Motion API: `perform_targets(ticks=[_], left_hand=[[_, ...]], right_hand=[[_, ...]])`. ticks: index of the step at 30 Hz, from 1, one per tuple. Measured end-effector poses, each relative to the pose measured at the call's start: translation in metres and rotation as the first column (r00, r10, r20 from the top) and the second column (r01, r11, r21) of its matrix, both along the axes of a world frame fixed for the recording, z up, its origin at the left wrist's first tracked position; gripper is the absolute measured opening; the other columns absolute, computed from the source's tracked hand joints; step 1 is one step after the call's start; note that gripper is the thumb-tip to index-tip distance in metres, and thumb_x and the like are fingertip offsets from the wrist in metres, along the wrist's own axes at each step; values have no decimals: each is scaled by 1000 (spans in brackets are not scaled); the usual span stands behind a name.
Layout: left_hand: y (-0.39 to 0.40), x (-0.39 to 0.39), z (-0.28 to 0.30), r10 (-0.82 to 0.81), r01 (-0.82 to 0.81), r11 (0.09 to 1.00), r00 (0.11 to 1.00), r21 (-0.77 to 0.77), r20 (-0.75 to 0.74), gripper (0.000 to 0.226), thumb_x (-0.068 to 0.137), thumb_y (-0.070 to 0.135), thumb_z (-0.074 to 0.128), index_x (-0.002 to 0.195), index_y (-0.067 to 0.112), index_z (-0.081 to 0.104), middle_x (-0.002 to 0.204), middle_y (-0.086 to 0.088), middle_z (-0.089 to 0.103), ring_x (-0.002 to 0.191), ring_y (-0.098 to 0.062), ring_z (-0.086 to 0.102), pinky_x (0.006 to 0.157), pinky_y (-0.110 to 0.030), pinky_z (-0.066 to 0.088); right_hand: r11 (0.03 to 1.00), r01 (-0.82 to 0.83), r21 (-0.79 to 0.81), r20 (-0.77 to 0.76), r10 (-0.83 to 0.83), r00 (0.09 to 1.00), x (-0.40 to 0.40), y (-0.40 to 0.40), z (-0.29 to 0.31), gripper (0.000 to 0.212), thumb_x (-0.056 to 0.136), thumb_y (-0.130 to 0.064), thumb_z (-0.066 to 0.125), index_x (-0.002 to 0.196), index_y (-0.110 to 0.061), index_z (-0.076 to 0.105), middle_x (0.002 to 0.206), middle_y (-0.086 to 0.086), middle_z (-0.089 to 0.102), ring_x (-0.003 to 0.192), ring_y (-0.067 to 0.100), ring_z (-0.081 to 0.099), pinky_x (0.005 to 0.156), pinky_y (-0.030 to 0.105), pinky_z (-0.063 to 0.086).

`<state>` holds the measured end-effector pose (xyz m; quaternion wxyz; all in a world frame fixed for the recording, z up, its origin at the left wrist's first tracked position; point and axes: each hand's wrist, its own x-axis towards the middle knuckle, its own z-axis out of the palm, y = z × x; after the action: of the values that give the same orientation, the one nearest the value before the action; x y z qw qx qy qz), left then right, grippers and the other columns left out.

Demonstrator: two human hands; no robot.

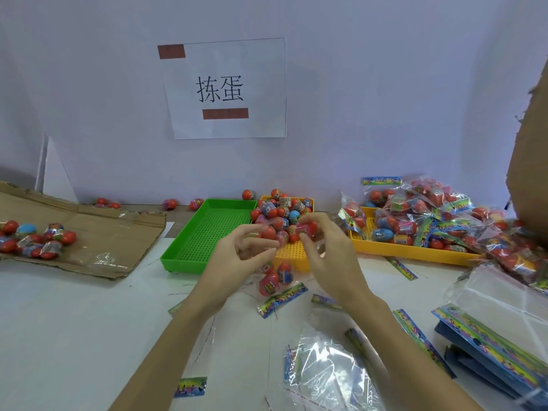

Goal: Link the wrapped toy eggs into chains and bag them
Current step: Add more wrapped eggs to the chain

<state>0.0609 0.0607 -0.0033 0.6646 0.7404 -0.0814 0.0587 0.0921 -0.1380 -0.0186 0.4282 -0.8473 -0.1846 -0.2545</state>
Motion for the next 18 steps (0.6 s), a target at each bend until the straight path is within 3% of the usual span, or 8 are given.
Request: perform_targets(ticks=[4,7,10,13,15,18], left_hand=[[-3,0,-3,-25,24,998,999,56,32,46,89,4,80,131,15,62,107,-1,81,106,-17,75,89,-24,59],[-5,0,-3,-35,31,998,998,63,56,49,88,4,80,130,21,61,107,-1,80,102,-17,76,86,-27,61],[-7,0,-4,-50,44,996,995,72,87,51,87,2,82,126,27,62,101,-5,80,98,-18,76,85,-27,61],[-7,-1,-5,-59,46,995,989,91,138,49,86,2,83,124,25,64,97,-20,75,98,-26,75,86,-29,62],[-8,-1,-5,-67,51,993,986,107,150,48,86,2,83,125,23,64,99,-27,71,98,-24,75,86,-31,61],[-8,-2,-4,-87,72,991,987,115,137,49,85,1,82,127,20,63,101,-10,78,99,-16,76,86,-23,59]], right_hand=[[964,-127,234,98,107,989,-20,1,22,28,101,-25,65,125,-36,58,97,-18,64,69,15,67,59,33,56],[940,-226,256,82,212,974,-32,7,30,33,98,-24,69,128,-33,56,104,-17,67,56,19,67,52,27,55],[979,-195,59,36,193,981,-34,12,27,35,98,-25,69,129,-31,53,109,-20,68,58,11,65,59,16,50],[973,-117,-197,72,134,988,-33,12,21,36,100,-24,65,133,-32,54,113,-12,69,72,2,57,72,29,58],[964,-88,-252,123,122,985,-31,9,19,36,101,-20,64,135,-33,57,119,-8,67,79,4,58,74,34,61],[964,-79,-254,172,126,977,-30,7,19,40,100,-17,66,134,-36,57,124,-6,59,80,2,57,72,26,61]])
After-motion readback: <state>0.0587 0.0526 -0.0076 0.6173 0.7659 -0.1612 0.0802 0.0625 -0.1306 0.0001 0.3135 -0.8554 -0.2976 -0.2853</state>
